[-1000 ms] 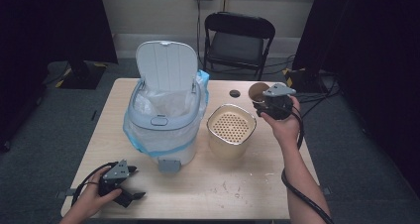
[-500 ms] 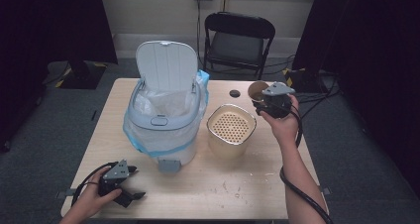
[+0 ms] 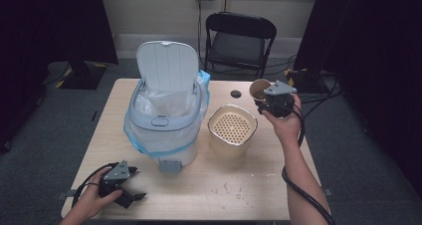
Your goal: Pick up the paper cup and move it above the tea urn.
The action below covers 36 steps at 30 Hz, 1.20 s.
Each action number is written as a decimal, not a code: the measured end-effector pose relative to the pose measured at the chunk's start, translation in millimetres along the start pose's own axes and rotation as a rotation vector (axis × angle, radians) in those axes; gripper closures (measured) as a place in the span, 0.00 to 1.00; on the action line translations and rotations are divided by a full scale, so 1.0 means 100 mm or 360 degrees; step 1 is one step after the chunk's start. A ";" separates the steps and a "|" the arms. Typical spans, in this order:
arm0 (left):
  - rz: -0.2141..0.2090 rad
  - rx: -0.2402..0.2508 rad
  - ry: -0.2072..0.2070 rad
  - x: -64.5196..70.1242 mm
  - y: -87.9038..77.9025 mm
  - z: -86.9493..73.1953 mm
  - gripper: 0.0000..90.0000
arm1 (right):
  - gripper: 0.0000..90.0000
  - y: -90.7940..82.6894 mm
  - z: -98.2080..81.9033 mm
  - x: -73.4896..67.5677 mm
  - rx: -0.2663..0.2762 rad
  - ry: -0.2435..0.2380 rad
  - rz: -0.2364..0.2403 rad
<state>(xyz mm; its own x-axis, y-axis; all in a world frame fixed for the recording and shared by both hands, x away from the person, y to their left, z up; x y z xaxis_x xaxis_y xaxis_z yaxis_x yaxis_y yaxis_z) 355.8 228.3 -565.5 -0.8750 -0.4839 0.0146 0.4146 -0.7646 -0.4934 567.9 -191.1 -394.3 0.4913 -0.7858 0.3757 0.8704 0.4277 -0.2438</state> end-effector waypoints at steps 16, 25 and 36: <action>-0.0001 0.0000 0.0001 0.00 0.00 0.00 0.02 | 0.41 0.05 0.03 0.02 0.0063 -0.0033 -0.0018; 0.0000 0.0000 0.0001 0.00 0.00 0.00 0.02 | 0.41 0.05 0.03 0.02 0.0058 -0.0096 -0.0016; 0.0000 0.0000 0.0001 0.00 0.00 0.00 0.02 | 0.41 0.02 0.07 0.04 0.0062 -0.0197 -0.0049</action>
Point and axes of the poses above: each handheld gripper's, and its own axes: y roughly forward along the jaws, z roughly out of its top, x roughly to its right, the point moved 9 cm from there along y, roughly forward along the jaws, and after that the axes turned 14 degrees about x, right-handed, at the moved point
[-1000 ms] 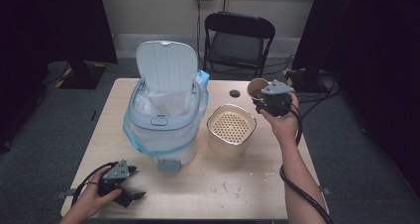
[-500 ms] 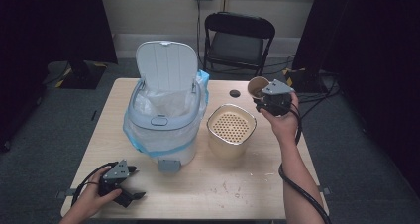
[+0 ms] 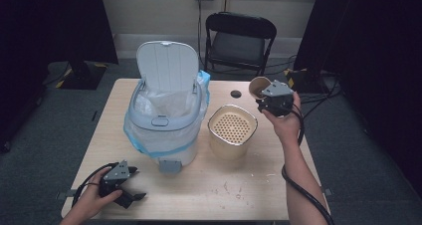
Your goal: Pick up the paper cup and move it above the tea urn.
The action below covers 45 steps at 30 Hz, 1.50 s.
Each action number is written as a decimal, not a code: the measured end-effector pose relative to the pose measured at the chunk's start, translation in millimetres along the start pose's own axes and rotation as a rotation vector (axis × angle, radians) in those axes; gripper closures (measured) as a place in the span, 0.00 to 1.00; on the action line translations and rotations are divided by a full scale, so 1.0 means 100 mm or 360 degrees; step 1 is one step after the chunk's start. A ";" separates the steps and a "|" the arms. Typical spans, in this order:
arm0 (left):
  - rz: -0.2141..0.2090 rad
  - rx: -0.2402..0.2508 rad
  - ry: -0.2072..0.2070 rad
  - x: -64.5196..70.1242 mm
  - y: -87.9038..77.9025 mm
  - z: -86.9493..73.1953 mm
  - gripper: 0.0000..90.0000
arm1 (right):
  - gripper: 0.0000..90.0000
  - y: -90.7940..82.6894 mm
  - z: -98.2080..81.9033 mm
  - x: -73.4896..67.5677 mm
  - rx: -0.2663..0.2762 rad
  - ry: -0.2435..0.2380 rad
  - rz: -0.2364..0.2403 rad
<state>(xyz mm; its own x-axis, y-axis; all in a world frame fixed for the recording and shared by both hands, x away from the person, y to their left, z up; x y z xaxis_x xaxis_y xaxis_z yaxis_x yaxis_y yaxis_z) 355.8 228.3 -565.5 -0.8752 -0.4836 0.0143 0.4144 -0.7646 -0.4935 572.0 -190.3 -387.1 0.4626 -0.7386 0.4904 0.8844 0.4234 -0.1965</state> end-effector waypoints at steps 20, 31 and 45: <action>0.0000 0.0000 0.0000 0.00 0.00 0.00 0.02 | 0.41 -0.01 0.09 -0.05 0.0047 -0.0115 0.0019; 0.0000 0.0000 0.0000 0.00 0.00 0.00 0.02 | 0.42 -0.03 0.11 -0.05 0.0020 -0.0227 0.0009; 0.0000 0.0001 0.0000 0.00 0.00 0.00 0.02 | 0.42 -0.05 0.17 -0.04 0.0011 -0.0364 0.0019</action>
Point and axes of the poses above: each handheld gripper's, and its own axes: y roughly forward along the jaws, z roughly out of its top, x roughly to its right, the point moved 9 cm from there along y, roughly forward along the jaws, and after that the axes turned 14 degrees about x, right-handed, at the moved point
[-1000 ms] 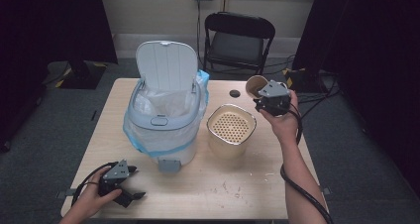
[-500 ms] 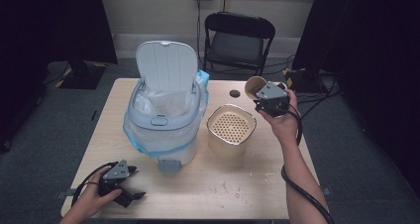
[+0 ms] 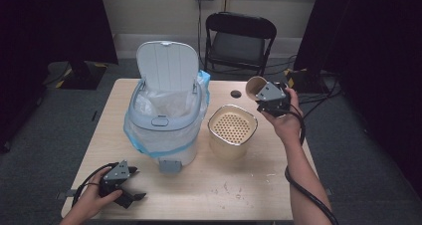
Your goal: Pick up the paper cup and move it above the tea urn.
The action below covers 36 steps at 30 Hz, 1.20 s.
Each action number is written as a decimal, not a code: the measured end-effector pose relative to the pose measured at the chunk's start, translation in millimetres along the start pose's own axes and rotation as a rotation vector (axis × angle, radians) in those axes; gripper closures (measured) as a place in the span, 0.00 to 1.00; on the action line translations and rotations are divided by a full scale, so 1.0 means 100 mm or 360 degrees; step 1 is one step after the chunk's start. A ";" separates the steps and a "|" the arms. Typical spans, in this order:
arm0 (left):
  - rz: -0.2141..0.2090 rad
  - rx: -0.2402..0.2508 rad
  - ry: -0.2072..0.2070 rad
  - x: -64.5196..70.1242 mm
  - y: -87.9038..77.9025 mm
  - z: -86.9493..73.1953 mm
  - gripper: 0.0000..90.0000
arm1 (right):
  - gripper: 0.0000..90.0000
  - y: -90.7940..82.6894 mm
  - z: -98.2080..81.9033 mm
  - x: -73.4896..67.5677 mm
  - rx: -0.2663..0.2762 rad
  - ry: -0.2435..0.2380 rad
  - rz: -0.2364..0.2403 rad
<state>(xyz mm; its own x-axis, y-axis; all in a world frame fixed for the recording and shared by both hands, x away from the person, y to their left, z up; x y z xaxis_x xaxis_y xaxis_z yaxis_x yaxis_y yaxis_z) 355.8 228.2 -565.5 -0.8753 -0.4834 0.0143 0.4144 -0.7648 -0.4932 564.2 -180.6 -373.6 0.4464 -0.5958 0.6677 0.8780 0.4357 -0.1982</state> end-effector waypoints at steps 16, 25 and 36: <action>-0.0001 0.0000 0.0000 0.00 0.00 0.00 0.02 | 0.42 -0.04 0.04 -0.01 -0.0030 -0.0229 0.0025; 0.0000 0.0000 0.0000 0.00 0.00 0.00 0.02 | 0.42 -0.06 0.05 -0.04 -0.0074 -0.0354 0.0052; 0.0000 0.0002 0.0002 0.00 0.00 0.00 0.02 | 0.42 -0.08 0.07 -0.04 -0.0111 -0.0468 0.0070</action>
Point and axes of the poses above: each handheld gripper's, and its own axes: y roughly forward along the jaws, z roughly out of its top, x roughly to its right, the point moved 9 cm from there along y, roughly forward along the jaws, and after that the axes turned 14 degrees about x, right-handed, at the moved point
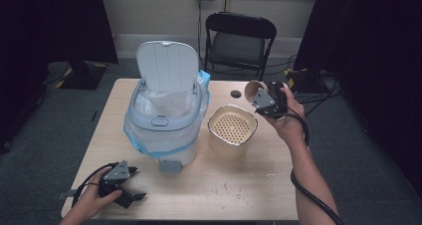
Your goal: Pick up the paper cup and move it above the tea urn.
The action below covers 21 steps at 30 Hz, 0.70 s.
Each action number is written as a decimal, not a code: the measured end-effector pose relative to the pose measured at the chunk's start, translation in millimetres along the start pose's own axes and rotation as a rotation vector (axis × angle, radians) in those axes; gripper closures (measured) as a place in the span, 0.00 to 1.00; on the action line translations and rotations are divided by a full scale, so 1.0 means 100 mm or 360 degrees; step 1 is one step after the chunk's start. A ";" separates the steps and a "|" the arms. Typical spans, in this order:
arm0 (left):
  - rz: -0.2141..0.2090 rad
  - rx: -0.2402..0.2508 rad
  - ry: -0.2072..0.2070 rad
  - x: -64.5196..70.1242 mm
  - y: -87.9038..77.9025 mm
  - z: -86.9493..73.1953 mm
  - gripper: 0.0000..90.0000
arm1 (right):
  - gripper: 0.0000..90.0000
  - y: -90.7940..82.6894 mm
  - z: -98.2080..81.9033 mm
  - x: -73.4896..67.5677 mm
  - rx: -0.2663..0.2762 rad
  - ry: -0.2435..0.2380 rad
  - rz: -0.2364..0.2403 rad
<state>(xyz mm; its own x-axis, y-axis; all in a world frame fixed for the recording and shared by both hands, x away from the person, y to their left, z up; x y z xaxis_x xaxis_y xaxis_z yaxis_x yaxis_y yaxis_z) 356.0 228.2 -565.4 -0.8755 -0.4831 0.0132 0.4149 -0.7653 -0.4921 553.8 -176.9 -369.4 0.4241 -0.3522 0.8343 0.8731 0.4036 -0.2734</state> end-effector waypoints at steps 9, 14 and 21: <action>0.0000 0.0000 0.0000 0.00 0.00 0.00 0.02 | 0.42 0.00 0.06 -0.03 -0.0016 -0.0107 0.0026; -0.0007 0.0003 -0.0002 0.00 0.00 0.00 0.02 | 0.42 -0.01 0.07 0.00 -0.0024 -0.0169 0.0013; -0.0007 0.0003 -0.0002 0.00 0.00 0.00 0.02 | 0.42 -0.03 0.06 0.00 -0.0051 -0.0245 0.0019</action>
<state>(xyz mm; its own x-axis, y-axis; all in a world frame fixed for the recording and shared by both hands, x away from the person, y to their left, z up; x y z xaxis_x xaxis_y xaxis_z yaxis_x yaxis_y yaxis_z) 355.7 228.0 -565.4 -0.8769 -0.4804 0.0168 0.4115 -0.7682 -0.4904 549.9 -173.1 -365.6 0.3946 -0.2131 0.8938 0.8767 0.3786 -0.2968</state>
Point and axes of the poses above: each handheld gripper's, and its own axes: y roughly forward along the jaws, z roughly out of its top, x roughly to its right, the point moved 9 cm from there along y, roughly forward along the jaws, and after that the axes turned 14 degrees about x, right-handed, at the moved point
